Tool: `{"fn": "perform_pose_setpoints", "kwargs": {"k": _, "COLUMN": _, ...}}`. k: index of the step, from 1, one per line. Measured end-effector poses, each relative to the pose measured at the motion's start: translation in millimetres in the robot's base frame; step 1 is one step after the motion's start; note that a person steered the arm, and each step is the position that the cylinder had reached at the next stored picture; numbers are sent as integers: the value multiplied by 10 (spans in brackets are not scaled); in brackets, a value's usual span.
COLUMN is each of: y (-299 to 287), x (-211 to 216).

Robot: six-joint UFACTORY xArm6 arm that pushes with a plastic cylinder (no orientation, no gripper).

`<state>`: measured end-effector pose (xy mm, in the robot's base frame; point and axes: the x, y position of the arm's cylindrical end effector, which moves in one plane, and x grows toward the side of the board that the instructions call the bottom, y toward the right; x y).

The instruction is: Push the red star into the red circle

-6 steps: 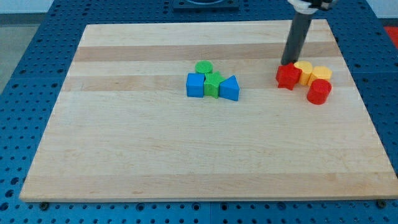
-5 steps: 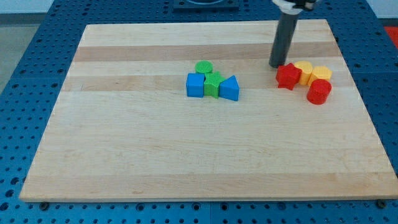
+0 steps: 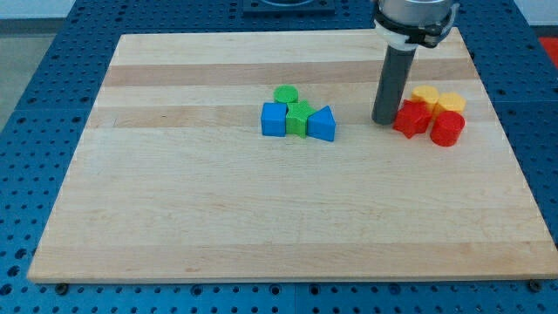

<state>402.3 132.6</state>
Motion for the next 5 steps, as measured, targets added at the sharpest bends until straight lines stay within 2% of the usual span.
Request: {"fn": "perform_pose_setpoints", "kwargs": {"k": 5, "y": 260, "x": 93}}
